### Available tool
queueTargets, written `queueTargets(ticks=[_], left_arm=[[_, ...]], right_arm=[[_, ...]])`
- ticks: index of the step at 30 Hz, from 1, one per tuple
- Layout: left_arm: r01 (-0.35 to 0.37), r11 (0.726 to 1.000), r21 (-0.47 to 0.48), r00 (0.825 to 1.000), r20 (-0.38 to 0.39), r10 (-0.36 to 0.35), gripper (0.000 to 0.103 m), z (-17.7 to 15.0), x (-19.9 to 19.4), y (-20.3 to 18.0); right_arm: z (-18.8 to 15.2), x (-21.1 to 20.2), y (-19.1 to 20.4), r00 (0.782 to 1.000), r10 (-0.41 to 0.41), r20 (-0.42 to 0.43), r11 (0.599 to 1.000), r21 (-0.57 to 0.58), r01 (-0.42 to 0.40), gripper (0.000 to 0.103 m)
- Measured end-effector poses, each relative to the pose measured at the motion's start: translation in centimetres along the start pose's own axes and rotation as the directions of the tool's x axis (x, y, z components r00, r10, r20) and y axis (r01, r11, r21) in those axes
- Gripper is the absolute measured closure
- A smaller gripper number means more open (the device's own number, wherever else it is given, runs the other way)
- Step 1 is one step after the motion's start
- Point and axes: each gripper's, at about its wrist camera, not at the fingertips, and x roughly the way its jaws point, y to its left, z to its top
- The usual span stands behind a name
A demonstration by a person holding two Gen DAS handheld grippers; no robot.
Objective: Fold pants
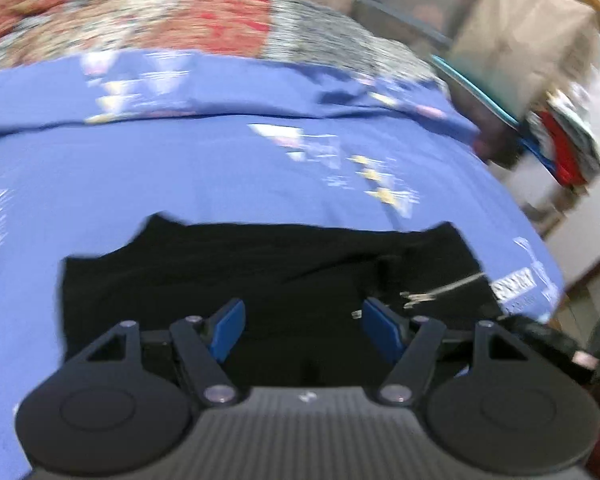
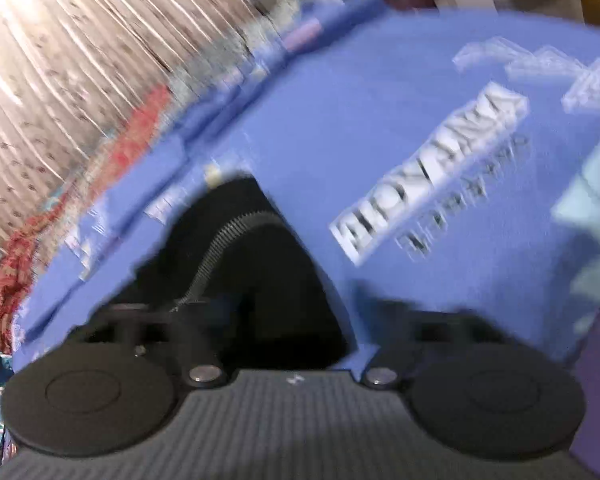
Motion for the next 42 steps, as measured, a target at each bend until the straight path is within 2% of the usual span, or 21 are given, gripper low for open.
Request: queueTargets(ticks=[1, 2, 4, 5, 7, 9, 12, 13, 14, 15, 16, 19, 23, 25, 28, 32, 37, 40, 42], left_arm=[[0.004, 1.000, 0.020, 1.000, -0.007, -0.004, 0.035, 0.5, 0.4, -1.0], [0.010, 0.999, 0.044, 1.000, -0.012, -0.010, 0.033, 1.1, 0.8, -2.2], [0.025, 0.996, 0.090, 1.000, -0.017, -0.024, 0.025, 2.3, 1.4, -4.7], [0.030, 0.993, 0.114, 0.999, -0.019, -0.028, 0.016, 2.8, 1.9, -5.8], [0.027, 0.984, 0.175, 1.000, -0.011, -0.025, 0.008, 3.4, 2.5, -8.1], [0.002, 0.972, 0.236, 1.000, -0.001, -0.002, 0.006, 3.8, 3.2, -10.2], [0.007, 0.968, 0.251, 0.999, -0.046, 0.005, 0.006, 4.4, 5.0, -11.5], [0.011, 0.966, 0.258, 0.998, -0.056, 0.003, 0.011, 4.4, 5.6, -11.7], [0.013, 0.962, 0.274, 0.998, -0.064, 0.004, 0.042, 4.2, 6.2, -11.9], [0.026, 0.958, 0.287, 0.996, -0.084, -0.002, 0.064, 4.2, 6.6, -12.0], [0.043, 0.958, 0.283, 0.993, -0.114, -0.010, 0.079, 4.1, 7.0, -11.8], [0.057, 0.971, 0.233, 0.997, -0.072, -0.041, 0.082, 4.3, 5.3, -9.4], [0.087, 0.994, 0.060, 0.996, -0.009, -0.087, 0.084, 4.6, 1.3, -2.9], [0.082, 0.997, -0.012, 0.996, 0.017, -0.082, 0.084, 4.2, -0.7, 0.3], [0.060, 0.993, -0.100, 0.998, 0.033, -0.056, 0.085, 3.0, -2.5, 4.3], [0.014, 0.979, -0.203, 0.998, 0.062, -0.002, 0.085, 0.9, -4.1, 9.0], [-0.021, 0.944, -0.329, 0.996, 0.078, 0.050, 0.085, -1.0, -5.2, 14.5], [-0.078, 0.929, -0.361, 0.994, 0.049, 0.102, 0.084, -2.1, -4.1, 16.7], [-0.138, 0.923, -0.359, 0.990, -0.014, 0.143, 0.080, -2.8, -2.0, 17.7]], right_arm=[[-0.6, -0.4, 0.7, 0.999, 0.034, -0.017, 0.999, -0.009, -0.035, 0.086], [-0.8, -0.9, 2.1, 0.998, 0.069, -0.004, 0.997, -0.045, -0.069, 0.086], [-1.6, -2.6, 6.4, 0.991, 0.129, 0.017, 0.975, -0.185, -0.124, 0.086], [-2.2, -3.1, 8.7, 0.988, 0.152, 0.028, 0.951, -0.275, -0.139, 0.086], [-3.5, -4.0, 11.8, 0.983, 0.175, 0.048, 0.902, -0.408, -0.140, 0.086], [-4.7, -4.2, 14.0, 0.980, 0.189, 0.057, 0.853, -0.504, -0.135, 0.086], [-6.1, -4.3, 15.1, 0.978, 0.206, 0.042, 0.794, -0.591, -0.142, 0.086], [-6.3, -4.6, 15.1, 0.977, 0.209, 0.036, 0.786, -0.601, -0.146, 0.086], [-6.5, -4.8, 15.1, 0.976, 0.218, 0.027, 0.782, -0.603, -0.158, 0.086], [-6.6, -5.1, 15.1, 0.973, 0.231, 0.016, 0.775, -0.607, -0.174, 0.086], [-6.6, -5.2, 15.5, 0.971, 0.241, 0.005, 0.767, -0.614, -0.187, 0.086], [-6.4, -5.1, 16.1, 0.966, 0.258, -0.029, 0.763, -0.608, -0.222, 0.086], [-5.9, -4.3, 17.9, 0.932, 0.353, -0.086, 0.737, -0.588, -0.333, 0.081], [-6.6, -3.9, 19.4, 0.917, 0.378, -0.127, 0.704, -0.604, -0.374, 0.083], [-8.8, -3.4, 22.2, 0.894, 0.396, -0.208, 0.619, -0.658, -0.428, 0.086], [-10.8, -2.1, 26.2, 0.857, 0.408, -0.316, 0.517, -0.693, -0.502, 0.086], [-13.0, -0.2, 30.1, 0.820, 0.389, -0.421, 0.427, -0.706, -0.565, 0.086], [-14.3, 1.8, 31.3, 0.806, 0.354, -0.475, 0.415, -0.692, -0.590, 0.086], [-15.4, 3.6, 31.5, 0.806, 0.293, -0.514, 0.405, -0.697, -0.591, 0.082]])
